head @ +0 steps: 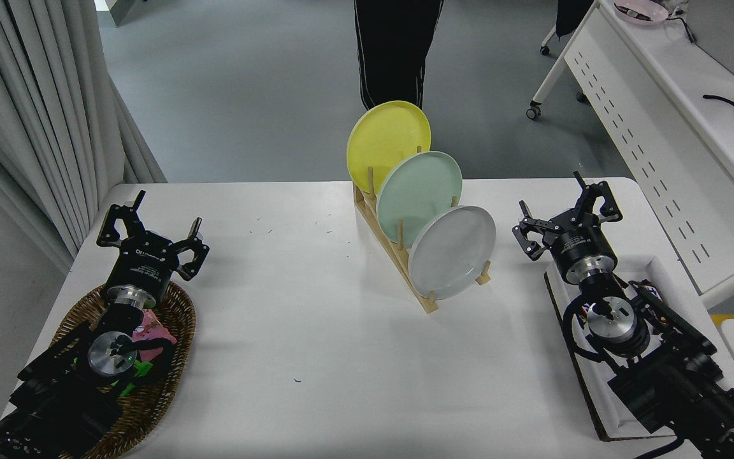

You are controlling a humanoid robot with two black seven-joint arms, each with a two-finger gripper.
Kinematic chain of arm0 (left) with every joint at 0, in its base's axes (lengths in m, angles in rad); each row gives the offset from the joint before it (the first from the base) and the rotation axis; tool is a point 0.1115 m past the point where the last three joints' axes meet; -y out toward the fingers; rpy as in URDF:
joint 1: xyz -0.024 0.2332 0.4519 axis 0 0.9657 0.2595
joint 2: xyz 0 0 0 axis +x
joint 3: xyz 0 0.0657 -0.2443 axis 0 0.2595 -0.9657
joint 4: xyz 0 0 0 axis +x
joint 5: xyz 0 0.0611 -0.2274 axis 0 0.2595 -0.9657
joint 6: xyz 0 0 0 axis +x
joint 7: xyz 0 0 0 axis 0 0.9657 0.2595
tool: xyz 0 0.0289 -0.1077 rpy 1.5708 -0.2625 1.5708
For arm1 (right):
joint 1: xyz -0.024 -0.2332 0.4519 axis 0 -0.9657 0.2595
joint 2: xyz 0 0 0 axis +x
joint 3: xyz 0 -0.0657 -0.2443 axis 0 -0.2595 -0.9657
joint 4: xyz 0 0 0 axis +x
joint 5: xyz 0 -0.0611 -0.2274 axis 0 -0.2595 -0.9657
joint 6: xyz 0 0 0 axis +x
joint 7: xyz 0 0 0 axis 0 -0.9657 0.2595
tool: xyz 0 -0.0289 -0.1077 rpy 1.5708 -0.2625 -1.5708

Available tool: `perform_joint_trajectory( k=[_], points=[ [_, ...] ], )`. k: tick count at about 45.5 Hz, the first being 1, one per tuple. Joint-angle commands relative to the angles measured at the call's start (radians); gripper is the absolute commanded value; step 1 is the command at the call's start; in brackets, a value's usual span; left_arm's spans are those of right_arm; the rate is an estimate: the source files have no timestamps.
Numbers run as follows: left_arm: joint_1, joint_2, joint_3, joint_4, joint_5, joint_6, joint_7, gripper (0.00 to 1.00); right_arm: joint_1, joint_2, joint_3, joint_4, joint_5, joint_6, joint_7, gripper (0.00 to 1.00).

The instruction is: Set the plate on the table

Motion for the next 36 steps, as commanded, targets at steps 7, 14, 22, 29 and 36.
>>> perform_joint_trajectory(
  k=[7,14,22,29,36],
  points=[
    [0.0,0.0,0.0,0.0,0.0,0.0,0.001,1.0,0.003,0.0,-0.012,-0.002,0.0,0.001,0.0,1.0],
    [0.0,0.0,0.0,0.0,0.0,0.0,0.001,1.0,0.001,0.001,-0.01,-0.002,0.0,0.001,0.0,1.0],
    [0.0,0.0,0.0,0.0,0.0,0.0,0.001,1.0,-0.003,0.003,-0.01,-0.003,0.0,-0.007,0.0,1.0],
    [0.0,0.0,0.0,0.0,0.0,0.0,0.001,1.0,-0.002,0.004,-0.01,-0.028,0.0,-0.009,0.0,1.0],
    [0.0,0.0,0.0,0.0,0.0,0.0,0.001,1.0,0.001,0.003,-0.01,-0.043,0.0,-0.01,0.0,1.0]
  ],
)
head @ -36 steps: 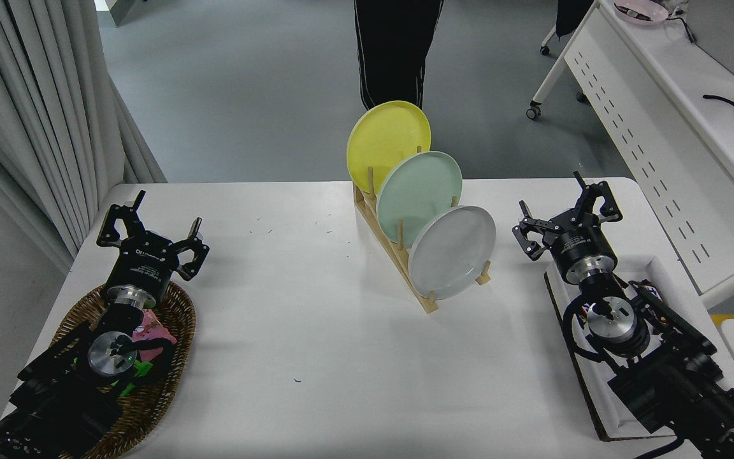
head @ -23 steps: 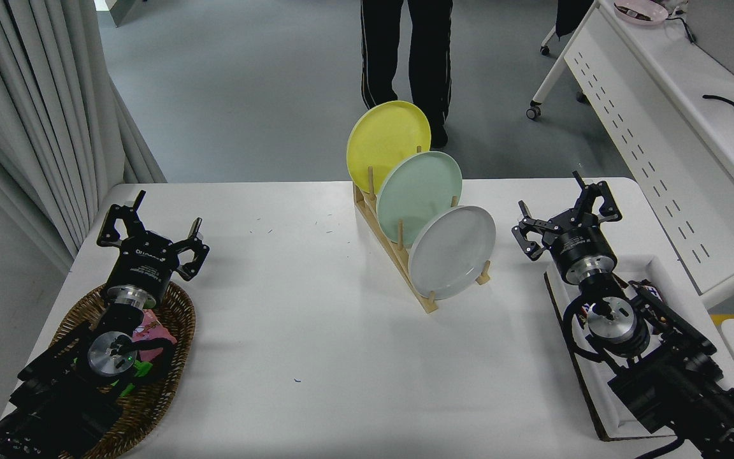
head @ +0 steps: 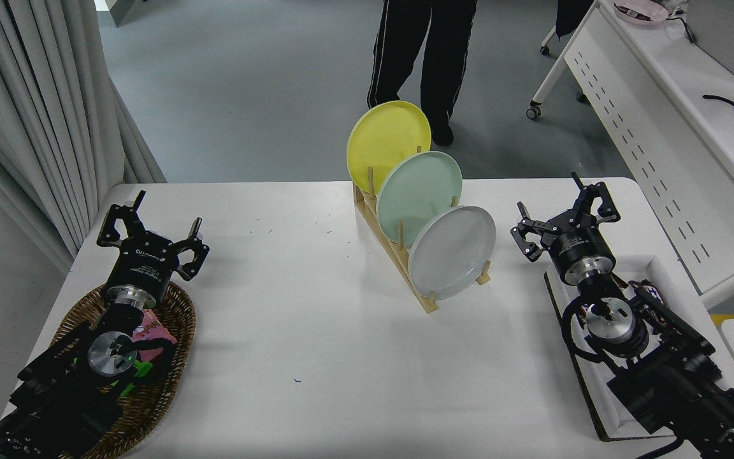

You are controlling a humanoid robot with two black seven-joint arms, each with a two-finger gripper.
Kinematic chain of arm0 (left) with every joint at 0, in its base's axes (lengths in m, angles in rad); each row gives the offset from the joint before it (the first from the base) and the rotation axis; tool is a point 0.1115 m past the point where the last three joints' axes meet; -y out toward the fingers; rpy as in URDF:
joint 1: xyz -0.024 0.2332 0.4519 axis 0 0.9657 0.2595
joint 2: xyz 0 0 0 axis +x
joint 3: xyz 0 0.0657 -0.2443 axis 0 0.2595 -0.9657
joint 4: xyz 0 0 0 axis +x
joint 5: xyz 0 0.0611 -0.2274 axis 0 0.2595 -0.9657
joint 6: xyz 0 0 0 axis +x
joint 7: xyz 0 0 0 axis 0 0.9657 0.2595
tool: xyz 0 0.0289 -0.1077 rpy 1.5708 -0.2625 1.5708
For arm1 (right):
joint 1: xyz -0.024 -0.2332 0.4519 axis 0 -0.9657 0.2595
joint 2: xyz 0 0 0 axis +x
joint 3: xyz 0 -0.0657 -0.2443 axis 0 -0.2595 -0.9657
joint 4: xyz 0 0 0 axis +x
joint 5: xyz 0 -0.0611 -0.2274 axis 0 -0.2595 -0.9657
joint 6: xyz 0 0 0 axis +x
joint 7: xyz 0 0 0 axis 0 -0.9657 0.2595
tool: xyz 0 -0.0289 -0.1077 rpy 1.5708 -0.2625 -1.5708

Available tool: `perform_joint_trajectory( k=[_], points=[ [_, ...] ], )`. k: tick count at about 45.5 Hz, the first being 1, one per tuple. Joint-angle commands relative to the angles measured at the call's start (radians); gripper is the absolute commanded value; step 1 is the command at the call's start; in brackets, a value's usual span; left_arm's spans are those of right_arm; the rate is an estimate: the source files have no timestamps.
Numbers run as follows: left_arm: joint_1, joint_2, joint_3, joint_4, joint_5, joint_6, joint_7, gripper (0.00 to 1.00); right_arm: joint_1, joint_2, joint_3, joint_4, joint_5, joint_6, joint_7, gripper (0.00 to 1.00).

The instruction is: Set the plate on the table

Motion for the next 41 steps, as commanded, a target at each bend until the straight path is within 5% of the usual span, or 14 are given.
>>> perform_joint_trajectory(
  k=[1,16,41],
  points=[
    [0.0,0.0,0.0,0.0,0.0,0.0,0.0,1.0,0.003,0.001,-0.002,-0.027,0.0,-0.003,0.0,1.0],
    [0.0,0.0,0.0,0.0,0.0,0.0,0.0,1.0,0.009,-0.014,-0.035,-0.034,0.005,-0.009,-0.002,1.0],
    [0.0,0.0,0.0,0.0,0.0,0.0,0.0,1.0,0.271,-0.203,-0.745,0.057,0.209,-0.049,-0.003,1.0]
  ],
)
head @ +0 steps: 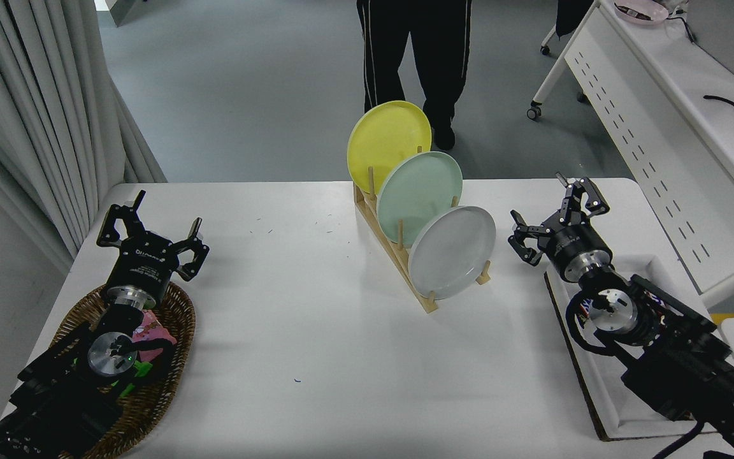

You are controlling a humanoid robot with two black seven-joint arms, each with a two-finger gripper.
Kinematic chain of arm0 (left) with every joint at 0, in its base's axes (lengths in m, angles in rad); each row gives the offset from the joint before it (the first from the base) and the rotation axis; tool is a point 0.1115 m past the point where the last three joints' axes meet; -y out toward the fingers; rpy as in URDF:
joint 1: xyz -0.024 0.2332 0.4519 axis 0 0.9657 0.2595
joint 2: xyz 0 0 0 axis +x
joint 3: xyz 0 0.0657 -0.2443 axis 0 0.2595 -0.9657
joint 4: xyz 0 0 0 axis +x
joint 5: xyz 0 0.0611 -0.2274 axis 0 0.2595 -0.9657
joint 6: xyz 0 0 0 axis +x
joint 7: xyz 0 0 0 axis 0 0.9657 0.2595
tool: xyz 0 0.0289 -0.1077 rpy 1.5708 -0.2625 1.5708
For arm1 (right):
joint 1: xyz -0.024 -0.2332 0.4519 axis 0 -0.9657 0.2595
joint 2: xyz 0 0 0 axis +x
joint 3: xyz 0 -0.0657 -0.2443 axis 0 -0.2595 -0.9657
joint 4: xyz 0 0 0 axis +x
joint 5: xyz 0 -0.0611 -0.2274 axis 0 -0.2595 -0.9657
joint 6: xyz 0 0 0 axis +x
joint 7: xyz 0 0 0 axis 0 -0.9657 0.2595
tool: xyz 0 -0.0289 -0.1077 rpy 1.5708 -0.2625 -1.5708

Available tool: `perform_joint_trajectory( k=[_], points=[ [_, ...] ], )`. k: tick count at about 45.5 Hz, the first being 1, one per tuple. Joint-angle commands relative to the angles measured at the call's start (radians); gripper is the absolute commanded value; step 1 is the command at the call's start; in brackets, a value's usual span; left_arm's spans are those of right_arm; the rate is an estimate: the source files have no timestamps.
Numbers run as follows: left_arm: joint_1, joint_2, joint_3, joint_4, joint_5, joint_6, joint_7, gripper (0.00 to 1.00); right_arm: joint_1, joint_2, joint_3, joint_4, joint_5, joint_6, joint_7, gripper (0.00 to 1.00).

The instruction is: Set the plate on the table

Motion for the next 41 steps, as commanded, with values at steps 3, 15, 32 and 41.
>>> perform_joint_trajectory(
  k=[3,15,32,41],
  points=[
    [0.0,0.0,0.0,0.0,0.0,0.0,0.0,1.0,0.145,-0.096,-0.373,0.071,0.091,-0.009,-0.001,1.0],
    [0.0,0.0,0.0,0.0,0.0,0.0,0.0,1.0,0.261,-0.185,-0.605,0.169,0.171,-0.006,-0.004,1.0],
    [0.0,0.0,0.0,0.0,0.0,0.0,0.0,1.0,0.501,-0.322,-0.921,0.364,0.235,-0.015,-0.004,1.0],
    [0.0,0.0,0.0,0.0,0.0,0.0,0.0,1.0,0.593,-0.274,-0.993,0.368,0.381,-0.09,-0.086,1.0]
  ],
)
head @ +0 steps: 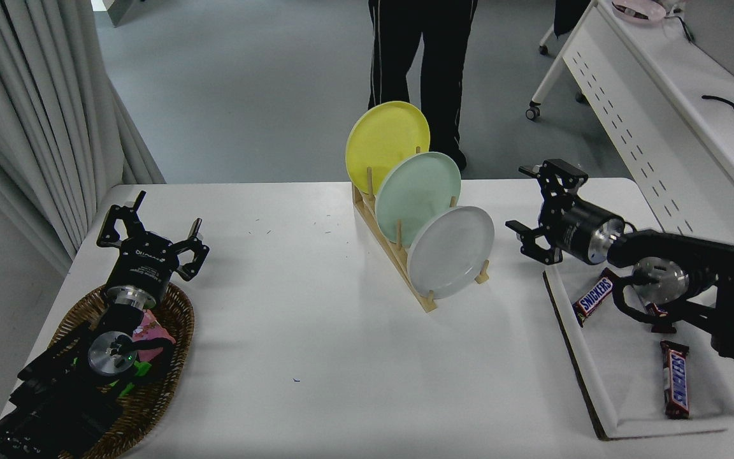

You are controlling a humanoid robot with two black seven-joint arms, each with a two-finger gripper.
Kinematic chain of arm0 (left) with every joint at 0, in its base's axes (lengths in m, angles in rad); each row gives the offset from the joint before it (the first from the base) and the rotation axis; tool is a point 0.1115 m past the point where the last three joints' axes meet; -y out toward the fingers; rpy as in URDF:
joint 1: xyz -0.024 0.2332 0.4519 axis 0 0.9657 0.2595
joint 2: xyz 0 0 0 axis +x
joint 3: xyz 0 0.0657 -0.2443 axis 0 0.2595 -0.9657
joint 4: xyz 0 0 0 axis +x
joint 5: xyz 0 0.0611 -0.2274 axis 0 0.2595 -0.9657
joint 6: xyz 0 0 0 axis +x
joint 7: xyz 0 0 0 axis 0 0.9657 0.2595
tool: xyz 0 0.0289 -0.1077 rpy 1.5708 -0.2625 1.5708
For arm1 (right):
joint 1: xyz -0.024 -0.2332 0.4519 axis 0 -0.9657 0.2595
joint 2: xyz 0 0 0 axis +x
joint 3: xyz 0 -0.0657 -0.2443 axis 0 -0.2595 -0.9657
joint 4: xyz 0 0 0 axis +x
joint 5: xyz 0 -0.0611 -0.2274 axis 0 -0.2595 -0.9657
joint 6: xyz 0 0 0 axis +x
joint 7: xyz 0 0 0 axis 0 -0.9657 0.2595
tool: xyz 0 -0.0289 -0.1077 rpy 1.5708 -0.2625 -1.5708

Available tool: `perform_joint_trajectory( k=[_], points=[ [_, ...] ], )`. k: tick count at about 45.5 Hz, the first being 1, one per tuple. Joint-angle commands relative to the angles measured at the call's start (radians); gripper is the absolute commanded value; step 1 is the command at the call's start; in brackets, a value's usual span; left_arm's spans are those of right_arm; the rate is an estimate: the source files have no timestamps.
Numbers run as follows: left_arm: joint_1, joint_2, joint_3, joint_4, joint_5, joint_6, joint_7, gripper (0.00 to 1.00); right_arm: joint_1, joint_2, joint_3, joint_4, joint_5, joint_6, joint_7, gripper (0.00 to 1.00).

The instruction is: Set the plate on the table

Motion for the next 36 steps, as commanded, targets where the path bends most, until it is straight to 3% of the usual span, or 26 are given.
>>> perform_joint_trajectory(
  k=[1,7,11,18,36],
  points=[
    [0.0,0.0,0.0,0.0,0.0,0.0,0.0,1.0,0.138,0.027,-0.133,0.046,0.155,-0.07,-0.109,1.0],
    [0.0,0.0,0.0,0.0,0.0,0.0,0.0,1.0,0.175,0.051,-0.11,0.032,0.178,-0.139,-0.31,1.0],
    [0.0,0.0,0.0,0.0,0.0,0.0,0.0,1.0,0.177,0.079,-0.068,0.005,0.174,-0.179,-0.381,1.0],
    [0.0,0.0,0.0,0.0,0.0,0.0,0.0,1.0,0.165,0.159,0.051,-0.066,0.016,-0.214,-0.427,1.0],
    [0.0,0.0,0.0,0.0,0.0,0.0,0.0,1.0,0.14,0.277,0.107,-0.138,-0.101,-0.257,-0.49,1.0]
  ],
)
